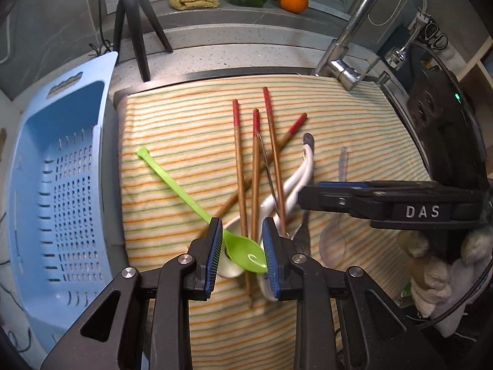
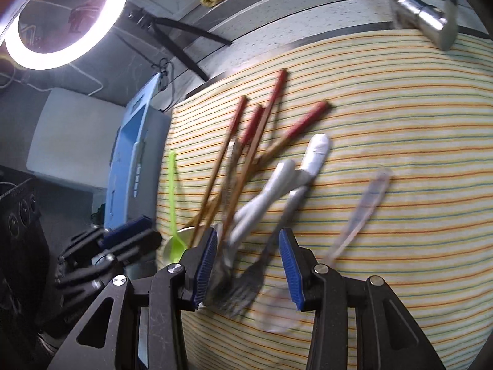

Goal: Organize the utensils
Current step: 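Position the left tool fingers around the white ceramic spoon handle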

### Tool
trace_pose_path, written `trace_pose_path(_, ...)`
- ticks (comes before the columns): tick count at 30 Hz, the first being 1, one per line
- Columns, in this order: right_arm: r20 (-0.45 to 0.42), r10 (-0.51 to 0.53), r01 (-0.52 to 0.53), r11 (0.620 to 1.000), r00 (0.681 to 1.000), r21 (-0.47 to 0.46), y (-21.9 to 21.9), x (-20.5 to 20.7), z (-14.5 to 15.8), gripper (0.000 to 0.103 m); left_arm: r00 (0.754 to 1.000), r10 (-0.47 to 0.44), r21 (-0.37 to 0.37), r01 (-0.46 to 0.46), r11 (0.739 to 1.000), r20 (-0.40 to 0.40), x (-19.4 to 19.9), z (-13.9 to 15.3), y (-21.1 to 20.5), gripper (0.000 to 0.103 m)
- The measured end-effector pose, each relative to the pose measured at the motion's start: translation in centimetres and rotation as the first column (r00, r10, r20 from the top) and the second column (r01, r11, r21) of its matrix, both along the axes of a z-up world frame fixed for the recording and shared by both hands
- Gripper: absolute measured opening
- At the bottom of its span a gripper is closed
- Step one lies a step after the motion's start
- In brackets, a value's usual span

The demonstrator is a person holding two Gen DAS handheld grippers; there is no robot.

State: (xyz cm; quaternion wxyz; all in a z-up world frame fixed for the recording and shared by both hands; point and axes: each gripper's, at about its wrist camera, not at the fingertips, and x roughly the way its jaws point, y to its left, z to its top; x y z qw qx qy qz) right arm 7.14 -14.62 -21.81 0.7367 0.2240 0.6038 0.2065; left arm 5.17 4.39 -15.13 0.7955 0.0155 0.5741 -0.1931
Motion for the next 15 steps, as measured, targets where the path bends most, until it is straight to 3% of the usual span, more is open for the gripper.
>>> trace_pose_path(9,-0.032,0.09,-0.089,0.996,0.995,0.03,5.0,1.8,-1.0,0.036,0.999,0.039,-0.007,-0.039,0.999,-0.034,-1.4,-1.1,1.3,0.024)
trace_pose_path(15,-0.053,0.099,-0.099,0.995,0.994,0.017,4.2,1.1,-1.3,0.029,0.998,0.052,0.001,-0.052,0.999,-0.042,-1.3,-1.6,1.8,0.024)
